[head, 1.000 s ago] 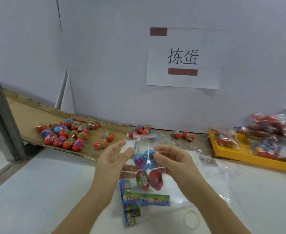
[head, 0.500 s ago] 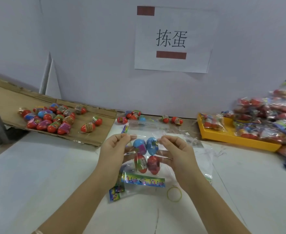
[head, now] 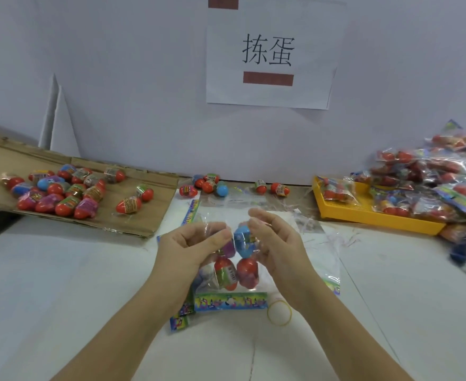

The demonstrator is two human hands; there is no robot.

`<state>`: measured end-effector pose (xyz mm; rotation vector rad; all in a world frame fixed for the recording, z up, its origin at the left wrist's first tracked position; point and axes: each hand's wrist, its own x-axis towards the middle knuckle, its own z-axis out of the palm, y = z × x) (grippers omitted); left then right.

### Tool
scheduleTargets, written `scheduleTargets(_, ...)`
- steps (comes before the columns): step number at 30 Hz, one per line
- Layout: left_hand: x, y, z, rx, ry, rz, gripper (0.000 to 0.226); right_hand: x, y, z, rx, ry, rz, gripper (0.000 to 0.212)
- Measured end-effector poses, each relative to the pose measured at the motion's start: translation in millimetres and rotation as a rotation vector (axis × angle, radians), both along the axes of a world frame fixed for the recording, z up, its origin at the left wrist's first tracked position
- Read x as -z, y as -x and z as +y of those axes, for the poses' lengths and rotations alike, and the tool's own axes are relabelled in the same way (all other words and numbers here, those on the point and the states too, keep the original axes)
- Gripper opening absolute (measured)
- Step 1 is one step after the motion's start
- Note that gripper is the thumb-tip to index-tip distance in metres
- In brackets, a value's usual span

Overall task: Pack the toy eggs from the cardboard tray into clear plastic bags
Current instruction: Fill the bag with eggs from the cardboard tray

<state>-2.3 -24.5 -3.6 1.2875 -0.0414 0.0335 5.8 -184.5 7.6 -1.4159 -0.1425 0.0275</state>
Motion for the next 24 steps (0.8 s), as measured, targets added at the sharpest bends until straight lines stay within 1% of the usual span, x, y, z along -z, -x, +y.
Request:
scheduleTargets(1,-0.9,1.0,-1.2,0.004,-0.032,-0.020,0.036,0.0,0.7,1.3,-0.022,0.034,-0.008,0.053)
scheduleTargets(2,-2.1,2.9,-2.8,0.010,-0.057,-0.032,0.036,1.3,1.1,1.9,-0.037,0.055,-0.028,0.052)
scheduleTargets(5,-2.1,4.2,-4.1,-0.002,-0.056,-0.014,0.035,1.6,2.4,5.0,0.007,0.046,-0.063,0.028)
scheduleTargets(6,-2.2,4.3,-4.7,-0.001,-0.041,0.006,0.036,2.8,1.6,5.3,0.031,0.041,-0.056,0.023)
scheduleTargets(8,-2.7,3.9,-5.8,0.011,0.012,0.050,0.038,2.7,1.6,5.9,0.050,0.029,-0.026,0.020)
scheduleTargets(10,-2.1,1.4,-7.0,-0.002,0.071,0.062,0.035,1.4,2.2,4.8,0.054,0.068,-0.001,0.018)
scheduleTargets(12,-3.2,0.4,-7.3,-0.046,0.149,0.028,0.026,-2.1,4.7,4.0,0.038,0.078,0.018,0.017)
scheduleTargets(14,-4.1,2.3,-7.2,-0.104,0.195,0.006,0.024,-3.1,7.5,6.0,0.024,0.053,0.033,0.020)
scheduleTargets(16,-3.8,5.8,-6.8,-0.170,0.160,-0.032,0.020,-1.0,9.8,10.9,0.109,0.100,0.000,0.035)
scheduleTargets(17,-3.6,7.7,-6.8,-0.200,0.100,-0.067,0.017,0.5,10.9,13.2,0.196,0.156,-0.054,0.044)
scheduleTargets(18,-3.5,9.2,-7.2,-0.225,0.024,-0.112,0.017,1.8,11.8,13.9,0.299,0.240,-0.156,0.050)
scheduleTargets(19,-3.0,10.9,-7.8,-0.246,-0.048,-0.161,0.018,1.3,13.2,13.5,0.392,0.350,-0.306,0.052)
scheduleTargets(20,-2.3,12.8,-8.9,-0.263,-0.108,-0.209,0.020,0.3,14.2,11.3,0.464,0.471,-0.499,0.047)
scheduleTargets(22,-1.0,17.8,-12.6,-0.274,-0.203,-0.303,0.024,-2.4,14.6,6.4,0.526,0.702,-0.854,0.026)
scheduleTargets(23,0.1,20.7,-15.1,-0.274,-0.259,-0.353,0.027,-3.9,15.3,5.8,0.536,0.791,-0.966,0.019)
scheduleTargets(24,1.6,23.9,-17.7,-0.284,-0.326,-0.404,0.031,-5.0,16.5,6.8,0.540,0.857,-1.027,0.017)
